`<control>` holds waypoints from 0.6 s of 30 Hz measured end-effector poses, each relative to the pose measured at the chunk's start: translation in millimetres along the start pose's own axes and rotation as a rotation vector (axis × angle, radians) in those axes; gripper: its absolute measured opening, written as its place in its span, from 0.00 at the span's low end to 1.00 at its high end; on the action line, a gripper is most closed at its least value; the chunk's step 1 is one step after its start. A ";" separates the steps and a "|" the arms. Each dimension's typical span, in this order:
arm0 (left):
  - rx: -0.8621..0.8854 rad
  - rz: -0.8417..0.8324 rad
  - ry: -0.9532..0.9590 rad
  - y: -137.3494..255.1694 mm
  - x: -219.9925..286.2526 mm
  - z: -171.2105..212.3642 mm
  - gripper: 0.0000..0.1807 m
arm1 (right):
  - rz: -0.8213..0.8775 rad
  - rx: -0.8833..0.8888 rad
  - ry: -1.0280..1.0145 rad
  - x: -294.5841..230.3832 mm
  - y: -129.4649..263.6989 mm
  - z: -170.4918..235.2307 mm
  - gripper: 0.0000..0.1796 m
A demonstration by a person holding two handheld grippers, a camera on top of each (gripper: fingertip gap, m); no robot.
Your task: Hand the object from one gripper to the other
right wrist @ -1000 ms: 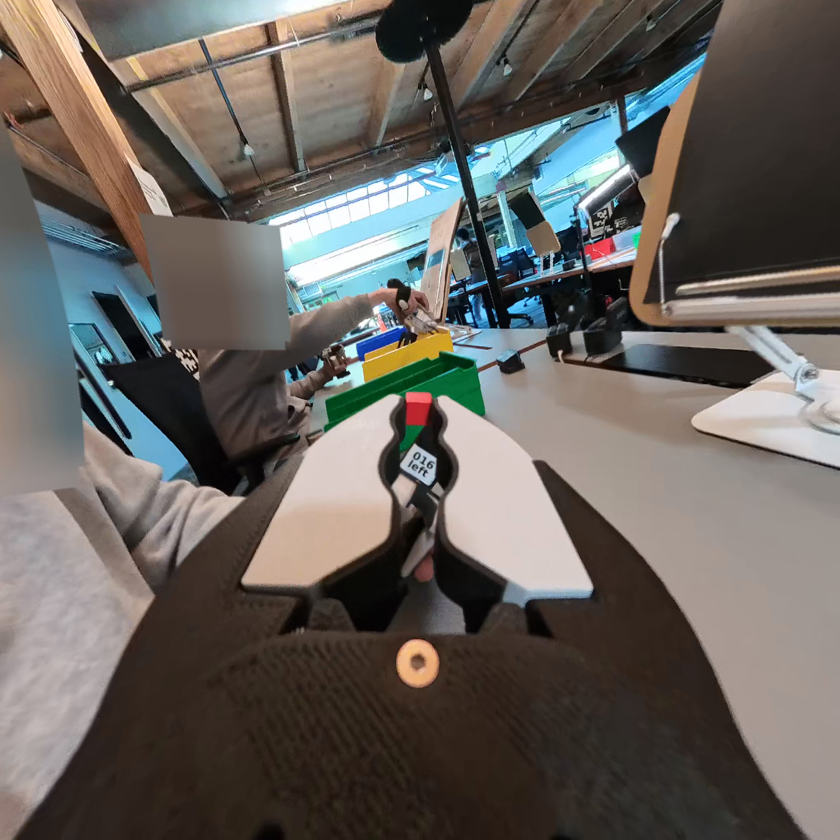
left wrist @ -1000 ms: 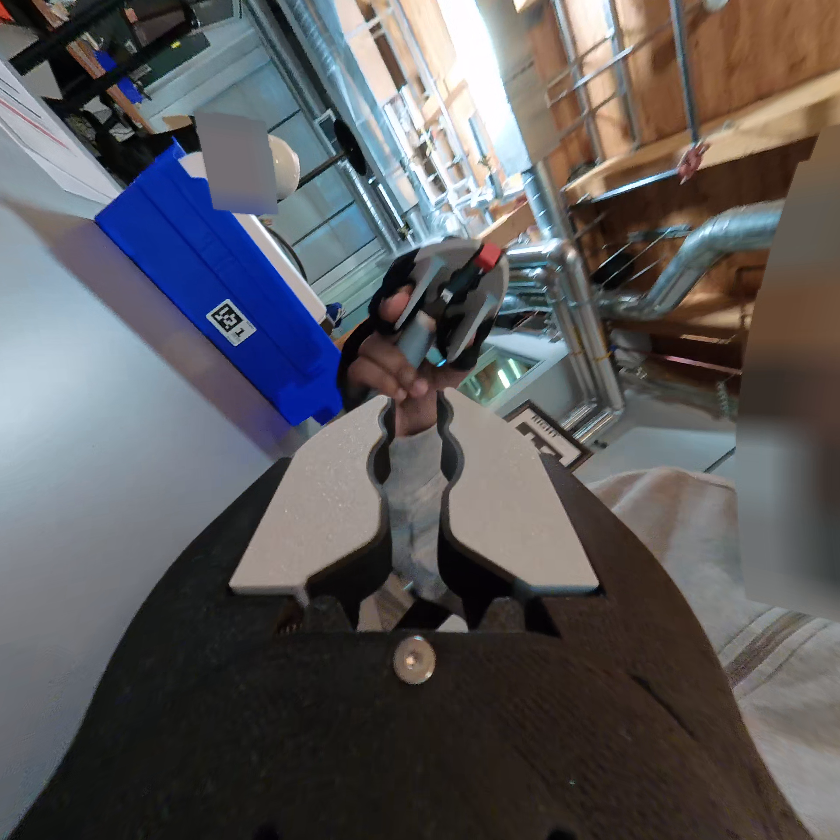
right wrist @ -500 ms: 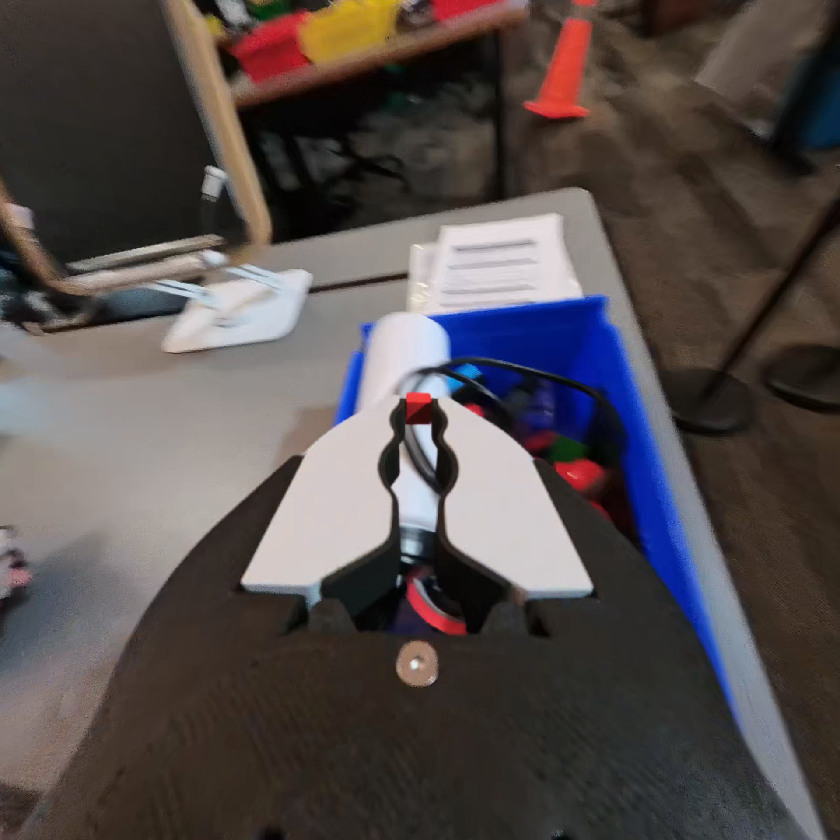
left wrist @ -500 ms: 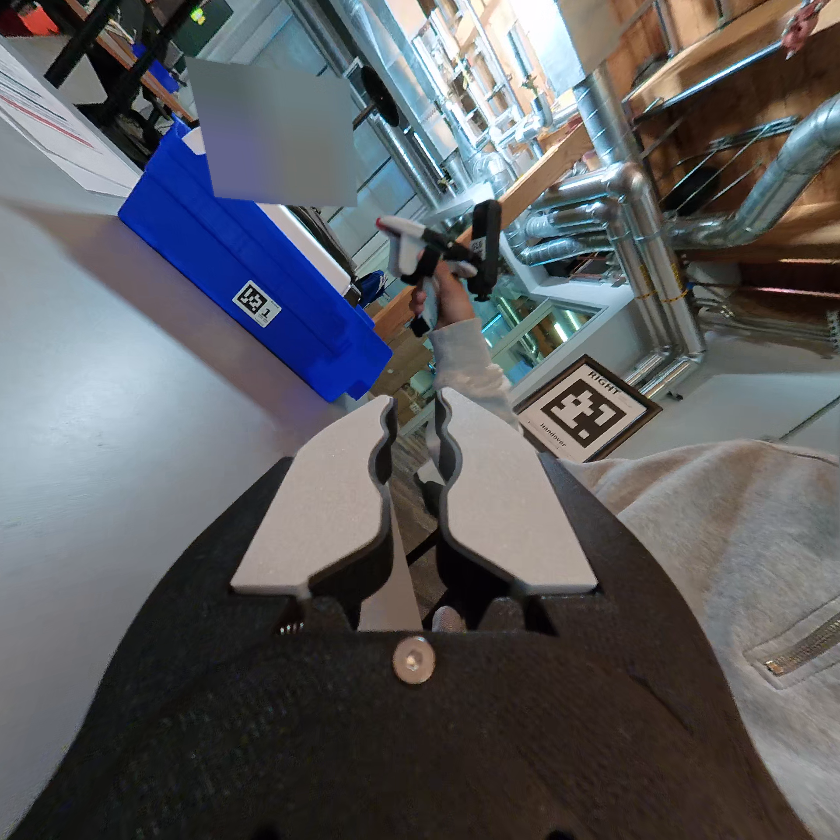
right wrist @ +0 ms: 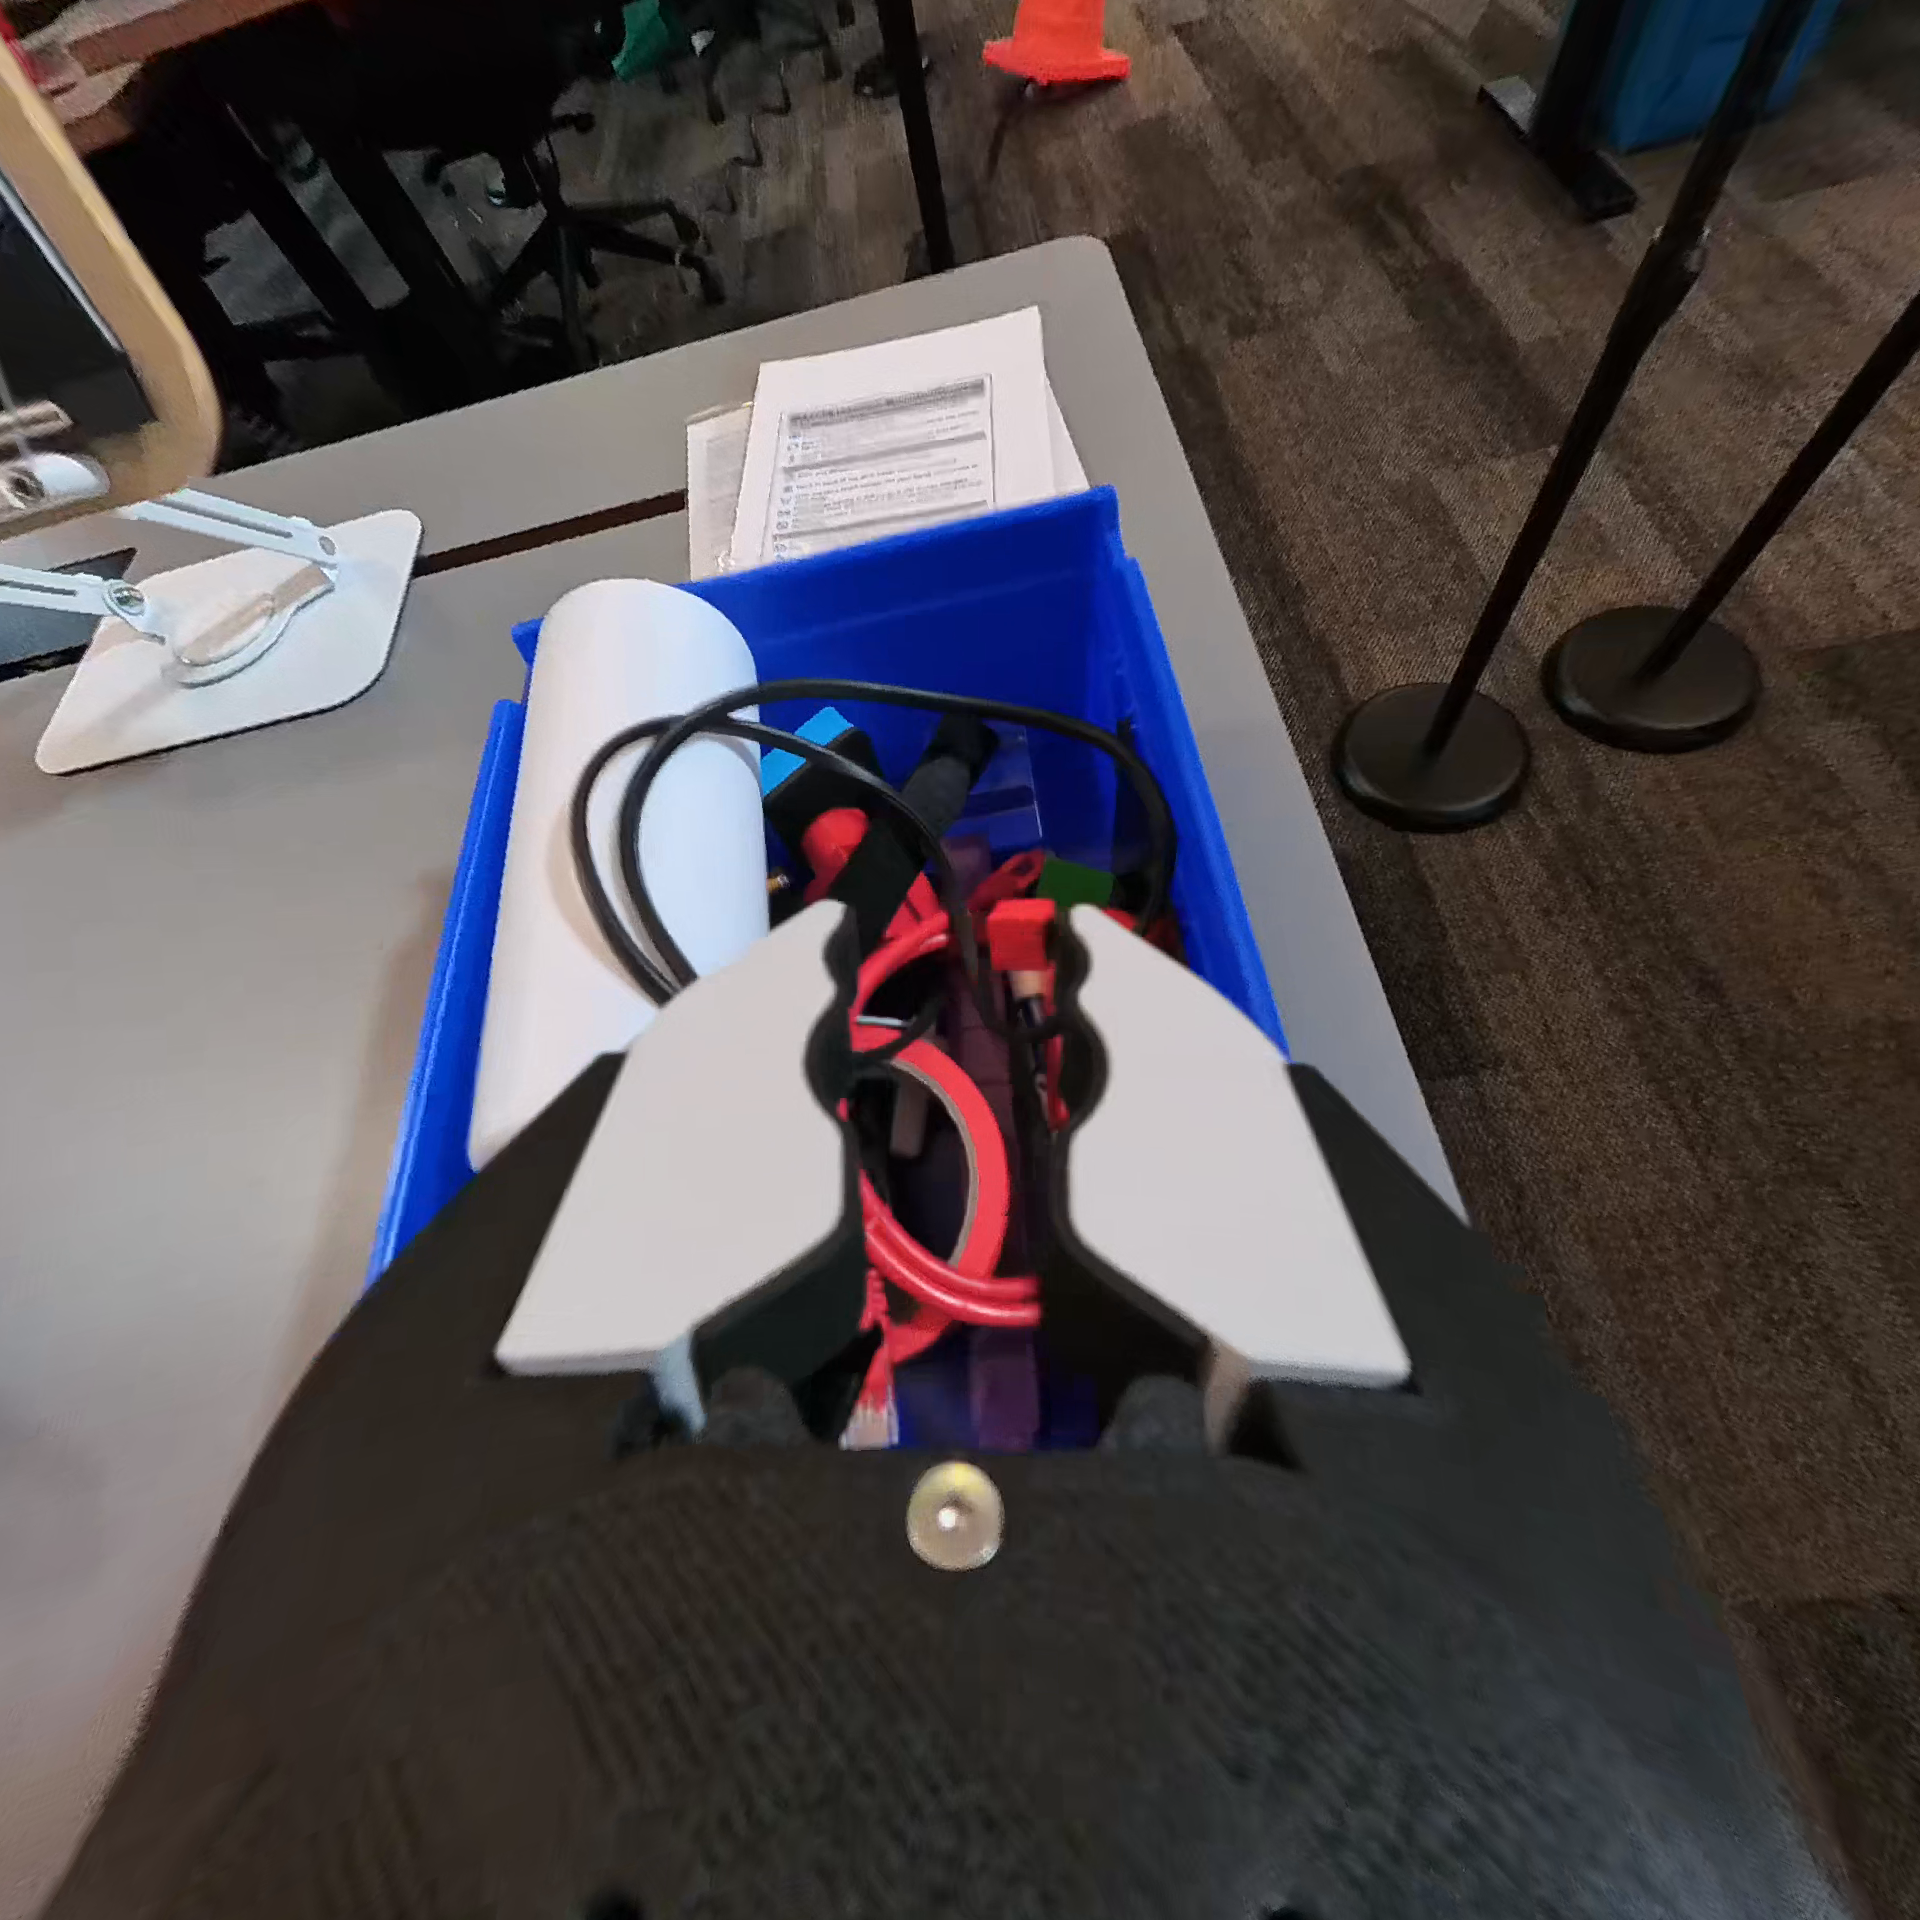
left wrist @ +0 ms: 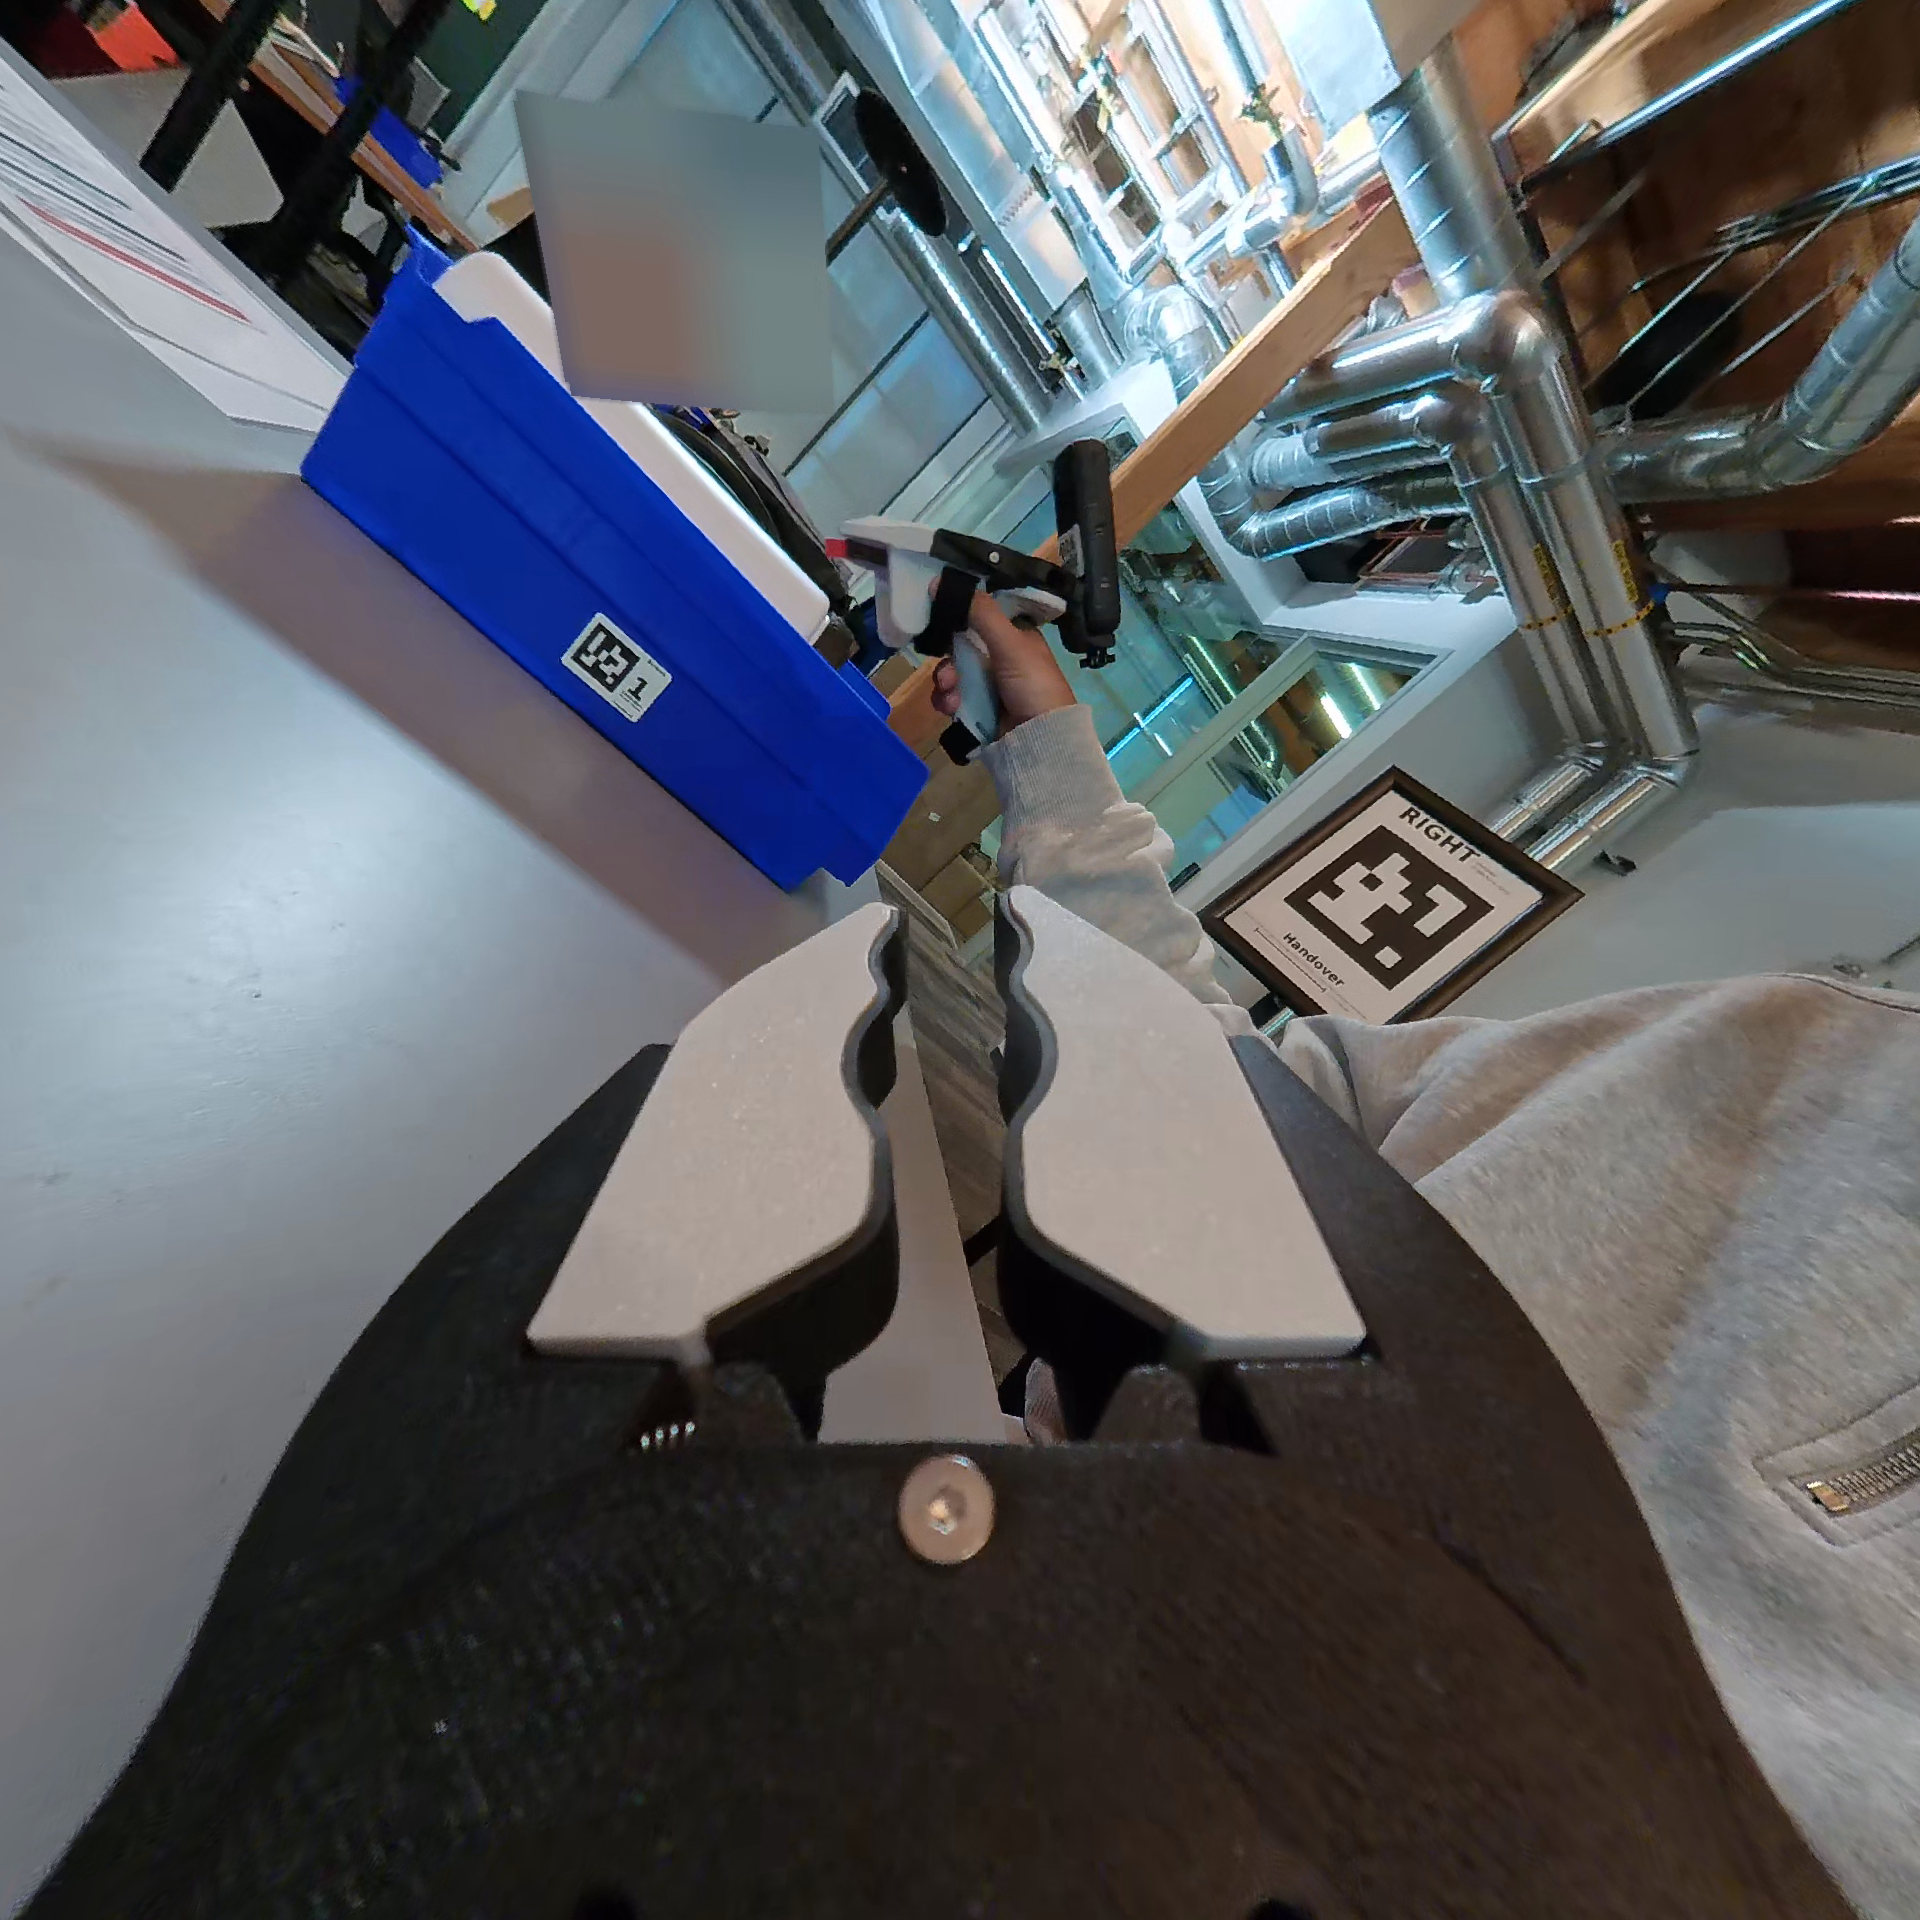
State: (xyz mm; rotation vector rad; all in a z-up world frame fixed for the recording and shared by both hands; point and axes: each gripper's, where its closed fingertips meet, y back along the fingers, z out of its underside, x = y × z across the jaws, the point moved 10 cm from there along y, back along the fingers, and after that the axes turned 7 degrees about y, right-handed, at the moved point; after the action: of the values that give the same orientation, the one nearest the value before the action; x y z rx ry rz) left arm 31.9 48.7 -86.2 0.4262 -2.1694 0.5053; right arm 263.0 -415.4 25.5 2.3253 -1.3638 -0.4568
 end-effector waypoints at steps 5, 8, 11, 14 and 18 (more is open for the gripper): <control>0.015 -0.003 0.005 3.4 -0.7 -1.6 0.09 | 0.001 0.210 0.107 -22.0 16.3 -23.4 0.25; 0.022 -0.005 0.005 4.9 -0.7 -2.2 0.09 | 0.009 0.318 0.205 -42.1 26.4 -37.0 0.28; 0.031 -0.009 0.008 5.8 -1.7 -2.7 0.09 | -0.017 0.445 0.315 -71.3 36.1 -49.0 0.24; 0.040 -0.008 0.016 5.8 -2.7 -3.3 0.09 | -0.108 0.501 0.424 -111.0 34.8 -55.6 0.20; 0.060 -0.010 0.014 6.9 -0.7 -5.6 0.09 | -0.322 0.561 0.646 -181.9 20.0 -51.6 0.17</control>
State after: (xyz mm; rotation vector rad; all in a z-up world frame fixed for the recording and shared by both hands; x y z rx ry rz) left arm 32.8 57.5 -85.1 0.4644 -2.1418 0.5681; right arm 186.9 -255.0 93.7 2.7741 -0.8659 0.6378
